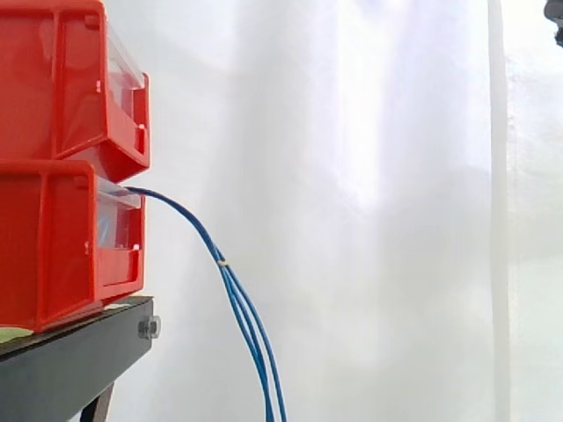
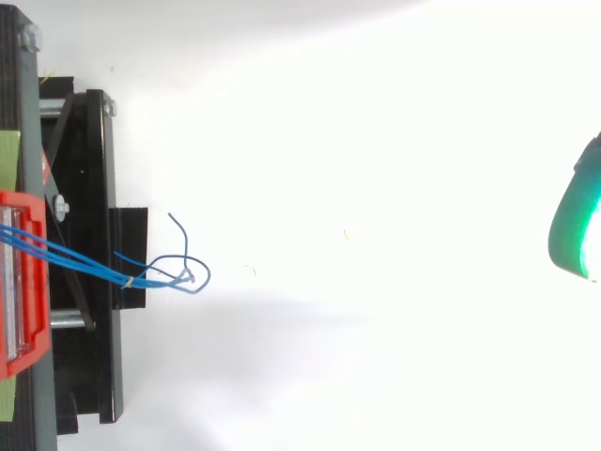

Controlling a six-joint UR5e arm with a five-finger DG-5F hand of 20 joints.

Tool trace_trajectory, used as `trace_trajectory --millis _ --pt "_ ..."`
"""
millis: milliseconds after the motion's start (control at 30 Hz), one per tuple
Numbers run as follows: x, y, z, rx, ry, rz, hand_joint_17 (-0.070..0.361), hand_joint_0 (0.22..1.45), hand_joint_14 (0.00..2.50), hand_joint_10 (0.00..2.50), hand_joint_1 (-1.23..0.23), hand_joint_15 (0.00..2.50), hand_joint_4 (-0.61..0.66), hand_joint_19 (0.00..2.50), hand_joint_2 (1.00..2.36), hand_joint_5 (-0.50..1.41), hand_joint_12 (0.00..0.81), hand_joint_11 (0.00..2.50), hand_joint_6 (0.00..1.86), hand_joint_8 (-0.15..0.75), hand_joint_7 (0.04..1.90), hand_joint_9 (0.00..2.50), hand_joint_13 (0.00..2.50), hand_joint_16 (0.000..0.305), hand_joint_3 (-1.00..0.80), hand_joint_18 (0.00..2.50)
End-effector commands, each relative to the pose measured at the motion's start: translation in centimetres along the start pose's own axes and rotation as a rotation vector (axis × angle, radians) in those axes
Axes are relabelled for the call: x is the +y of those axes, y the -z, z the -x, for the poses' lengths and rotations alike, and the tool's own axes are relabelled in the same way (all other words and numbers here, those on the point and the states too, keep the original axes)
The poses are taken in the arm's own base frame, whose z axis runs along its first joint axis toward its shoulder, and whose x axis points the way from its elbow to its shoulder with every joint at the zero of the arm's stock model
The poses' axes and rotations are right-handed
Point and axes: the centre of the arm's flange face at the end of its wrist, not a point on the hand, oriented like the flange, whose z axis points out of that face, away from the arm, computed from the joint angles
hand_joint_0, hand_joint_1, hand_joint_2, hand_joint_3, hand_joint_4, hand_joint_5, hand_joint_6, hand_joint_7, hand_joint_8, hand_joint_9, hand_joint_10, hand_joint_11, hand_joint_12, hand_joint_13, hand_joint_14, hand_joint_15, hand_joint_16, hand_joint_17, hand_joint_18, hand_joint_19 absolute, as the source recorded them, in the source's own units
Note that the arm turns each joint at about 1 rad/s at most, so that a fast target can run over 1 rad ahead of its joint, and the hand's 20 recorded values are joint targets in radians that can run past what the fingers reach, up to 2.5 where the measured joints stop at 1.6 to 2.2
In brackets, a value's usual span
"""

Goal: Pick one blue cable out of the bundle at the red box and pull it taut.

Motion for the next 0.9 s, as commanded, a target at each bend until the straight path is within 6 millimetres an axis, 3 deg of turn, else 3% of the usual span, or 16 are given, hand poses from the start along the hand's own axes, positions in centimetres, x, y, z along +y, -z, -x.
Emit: trace_trajectory --millis 0,300,633,867 --pt "0.0 0.0 0.0 0.001 0.000 -0.001 0.122 0.48 0.01 0.00 -0.58 0.19 0.26 0.25 1.00 -0.19 0.334 0.21 0.50 0.312 0.70 0.71 0.55 0.054 -0.50 0.39" --pt "-0.1 -0.1 -0.6 0.010 0.001 -0.010 0.123 0.48 0.01 0.01 -0.59 0.20 0.23 0.25 1.00 -0.20 0.337 0.21 0.50 0.277 0.70 0.67 0.53 0.055 -0.50 0.40" --pt "0.1 -0.7 -1.4 -0.002 0.001 0.022 0.134 0.45 0.00 0.00 -0.63 0.15 0.21 0.20 1.00 -0.21 0.353 0.08 0.50 0.265 0.70 0.29 0.28 0.060 -0.50 0.19" --pt "0.2 -1.0 -1.8 -0.008 0.001 0.036 0.139 0.44 0.00 0.00 -0.63 0.12 0.21 0.16 1.00 -0.21 0.362 0.01 0.50 0.262 0.70 0.20 0.22 0.062 -0.50 0.12"
